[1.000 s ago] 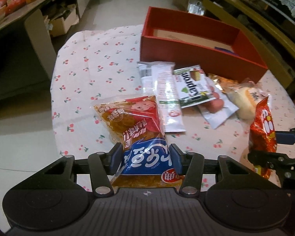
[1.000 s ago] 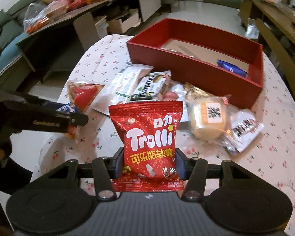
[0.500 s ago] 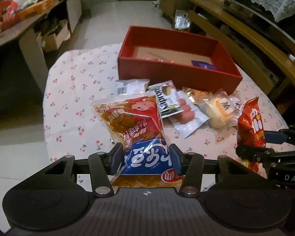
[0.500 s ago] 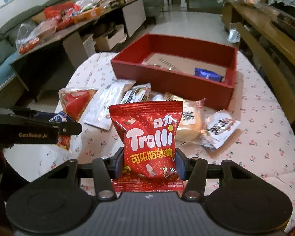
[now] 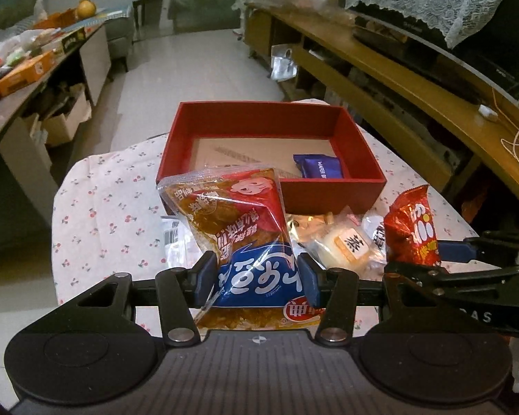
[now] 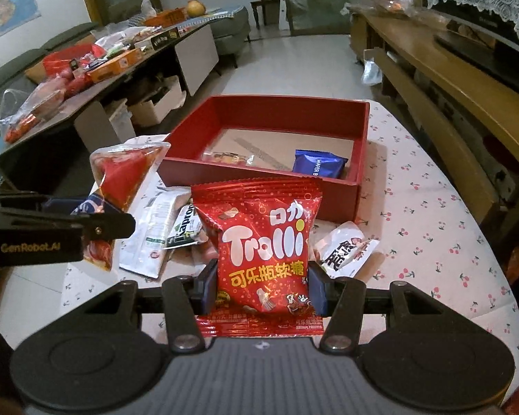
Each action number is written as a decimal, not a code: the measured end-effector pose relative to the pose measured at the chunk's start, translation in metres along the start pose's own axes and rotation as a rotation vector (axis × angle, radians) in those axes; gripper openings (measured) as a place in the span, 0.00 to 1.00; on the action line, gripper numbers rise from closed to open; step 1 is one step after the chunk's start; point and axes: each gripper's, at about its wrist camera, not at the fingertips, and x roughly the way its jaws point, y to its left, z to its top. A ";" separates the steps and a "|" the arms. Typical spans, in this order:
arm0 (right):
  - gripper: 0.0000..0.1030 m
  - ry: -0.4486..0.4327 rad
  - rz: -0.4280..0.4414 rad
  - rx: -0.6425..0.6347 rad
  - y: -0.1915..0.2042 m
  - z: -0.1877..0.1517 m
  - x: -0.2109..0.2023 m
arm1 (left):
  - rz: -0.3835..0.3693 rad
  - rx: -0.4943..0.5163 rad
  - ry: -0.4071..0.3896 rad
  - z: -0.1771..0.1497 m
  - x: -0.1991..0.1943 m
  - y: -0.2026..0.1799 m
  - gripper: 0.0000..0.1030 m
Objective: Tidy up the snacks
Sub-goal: 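Carry the bread bag and Trolli bag over the red box with both tools, then open both tools to drop the bread bag and Trolli bag into the box, then lower both tools toward the loose snacks beside the red box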
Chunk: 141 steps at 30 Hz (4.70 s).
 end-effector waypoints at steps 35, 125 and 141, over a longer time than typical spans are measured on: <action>0.63 -0.122 -0.018 0.082 -0.023 0.049 -0.012 | 0.055 0.072 -0.057 0.055 -0.017 -0.032 0.57; 0.63 -0.077 -0.091 0.042 -0.014 0.079 0.051 | 0.069 -0.011 -0.078 0.078 0.062 0.030 0.73; 0.63 0.014 -0.064 0.023 0.003 0.038 0.043 | 0.093 -0.030 0.027 0.032 0.057 0.048 0.75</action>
